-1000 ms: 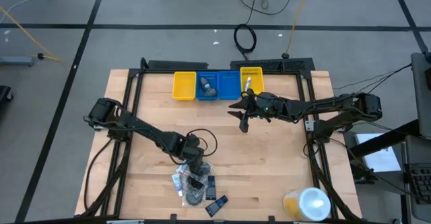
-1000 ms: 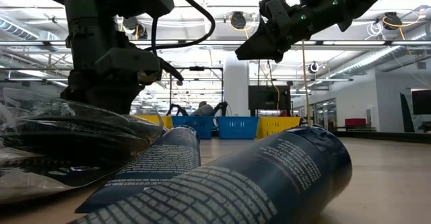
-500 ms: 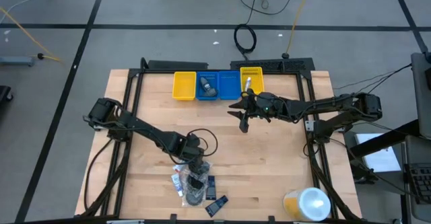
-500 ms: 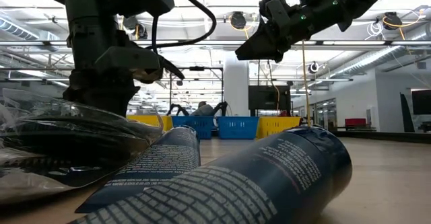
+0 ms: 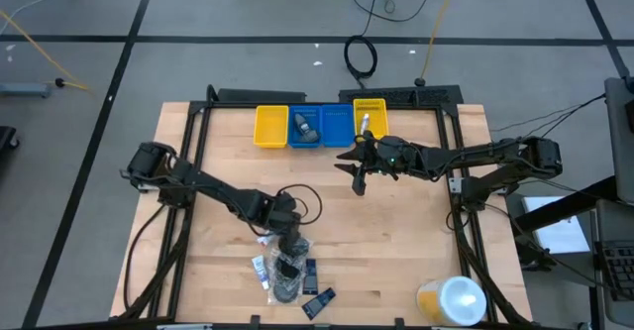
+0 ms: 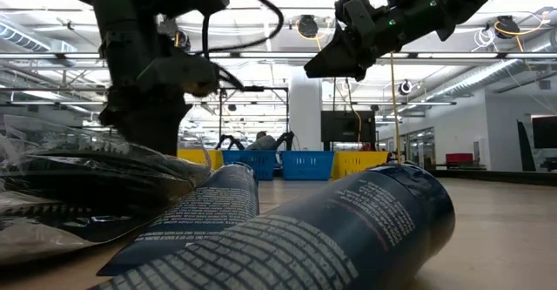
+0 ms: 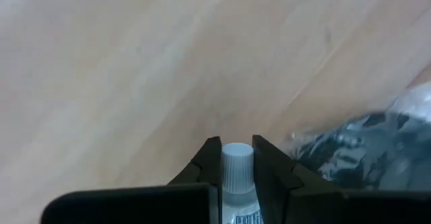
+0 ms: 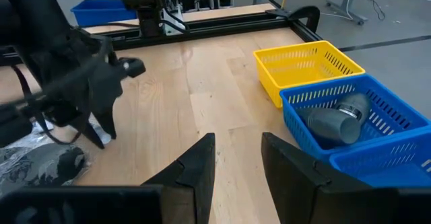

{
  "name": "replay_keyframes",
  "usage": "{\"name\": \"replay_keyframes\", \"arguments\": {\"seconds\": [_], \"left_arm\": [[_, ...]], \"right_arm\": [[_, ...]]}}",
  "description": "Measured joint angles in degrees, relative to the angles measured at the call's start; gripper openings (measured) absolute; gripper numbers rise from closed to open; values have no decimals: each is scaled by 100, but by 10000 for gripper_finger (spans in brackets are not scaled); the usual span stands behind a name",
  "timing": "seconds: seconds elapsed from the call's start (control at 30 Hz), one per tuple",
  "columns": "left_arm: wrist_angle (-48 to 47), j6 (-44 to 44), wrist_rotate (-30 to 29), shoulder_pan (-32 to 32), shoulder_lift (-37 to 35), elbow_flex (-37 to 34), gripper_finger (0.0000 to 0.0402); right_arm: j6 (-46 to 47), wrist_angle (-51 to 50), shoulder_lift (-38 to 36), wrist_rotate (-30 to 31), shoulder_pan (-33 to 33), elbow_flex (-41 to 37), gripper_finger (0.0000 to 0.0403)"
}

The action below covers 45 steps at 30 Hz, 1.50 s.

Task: Pick & Place Travel size toiletries
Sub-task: Put the white toothpaste into the right yellow bin

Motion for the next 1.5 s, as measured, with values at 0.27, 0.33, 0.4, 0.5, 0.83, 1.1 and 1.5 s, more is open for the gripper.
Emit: {"name": "replay_keyframes", "arguments": {"seconds": [0.27,0.33,0.4,0.5,0.83,1.1,1.5], "left_arm": [[218,719,-1537,166,-1039,0,40],[544,1118,-2027,161,-1289,0,40],[969,1638,-2435,159,-1497,0,40],[1699,2457,-2853,162,-1695,0,40],[4351,5034,-3655,208,-1809,0,40],[5134,5602,-3740,462,-1789,0,40],[6502,6196,-3587,888,-1240,0,40]], "right_arm": [[0,0,0,-3,0,0,116],[0,2,0,-4,0,0,116],[0,2,0,-4,0,0,116],[2,24,0,-8,0,0,116],[155,63,0,-13,0,0,116],[304,304,0,-15,16,0,116],[103,822,2,-7,375,0,116]]}}
